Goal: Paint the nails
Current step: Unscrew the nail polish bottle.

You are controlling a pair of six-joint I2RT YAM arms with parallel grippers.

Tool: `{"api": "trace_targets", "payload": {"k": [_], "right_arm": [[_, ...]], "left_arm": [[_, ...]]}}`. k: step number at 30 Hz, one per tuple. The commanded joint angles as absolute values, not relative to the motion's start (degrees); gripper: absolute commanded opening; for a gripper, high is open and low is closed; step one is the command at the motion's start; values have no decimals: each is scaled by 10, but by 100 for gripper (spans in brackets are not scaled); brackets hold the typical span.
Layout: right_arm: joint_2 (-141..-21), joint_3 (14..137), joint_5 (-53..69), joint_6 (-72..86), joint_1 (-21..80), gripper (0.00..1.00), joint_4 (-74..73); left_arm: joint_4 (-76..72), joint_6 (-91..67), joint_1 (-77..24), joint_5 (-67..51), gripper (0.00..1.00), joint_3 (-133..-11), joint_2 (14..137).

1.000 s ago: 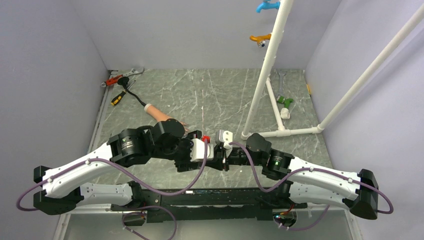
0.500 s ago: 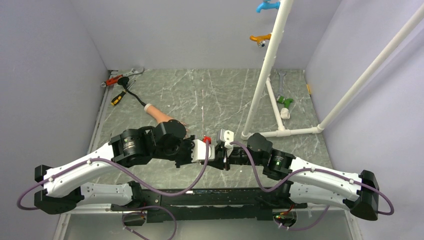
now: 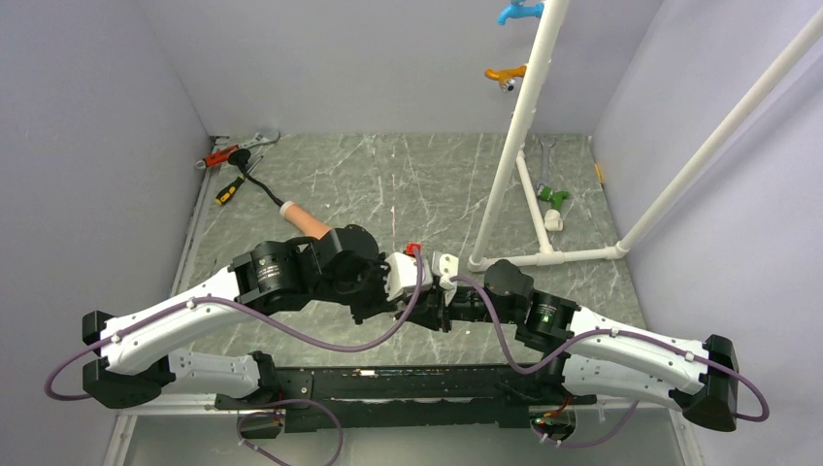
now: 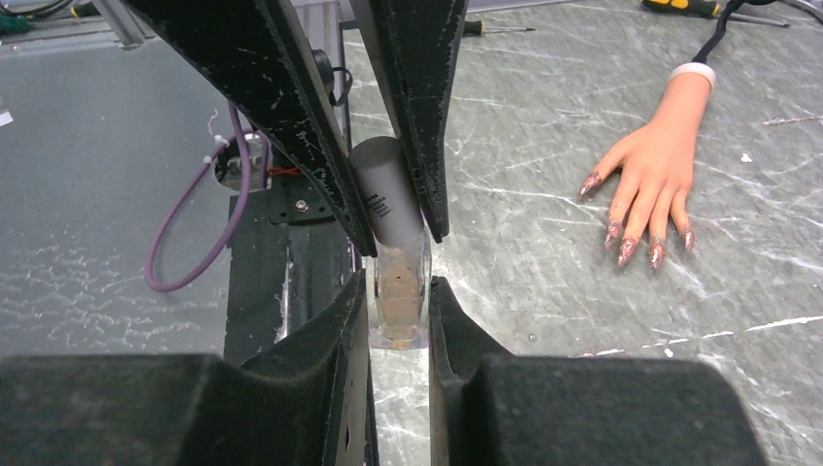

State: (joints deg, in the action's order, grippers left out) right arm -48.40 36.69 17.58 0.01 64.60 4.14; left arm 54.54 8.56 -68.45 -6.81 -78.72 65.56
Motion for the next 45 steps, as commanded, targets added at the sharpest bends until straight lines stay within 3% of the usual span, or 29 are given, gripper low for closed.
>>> {"api": "trace_targets", "payload": {"k": [1, 9, 13, 16, 19, 23, 45], "right_arm": [[-476, 390, 173, -1, 649, 0, 105], [-485, 390, 175, -1, 649, 0, 112], [-490, 391, 178, 0, 649, 0, 112], [-488, 390, 178, -1, 649, 0, 112], [-487, 389, 177, -1, 648, 0, 113], [-487, 388, 176, -1, 649, 0, 113], [-499, 396, 201, 0, 649, 0, 100]], "left_arm": [[547, 19, -685, -58, 0, -816, 670], [536, -30, -685, -56, 0, -805, 657], [541, -29, -685, -58, 12, -804, 657], [544, -27, -685, -62, 32, -807, 654], [540, -19, -685, -68, 67, -810, 647], [546, -8, -685, -63, 86, -820, 640], [617, 104, -685, -59, 88, -891, 630]]}}
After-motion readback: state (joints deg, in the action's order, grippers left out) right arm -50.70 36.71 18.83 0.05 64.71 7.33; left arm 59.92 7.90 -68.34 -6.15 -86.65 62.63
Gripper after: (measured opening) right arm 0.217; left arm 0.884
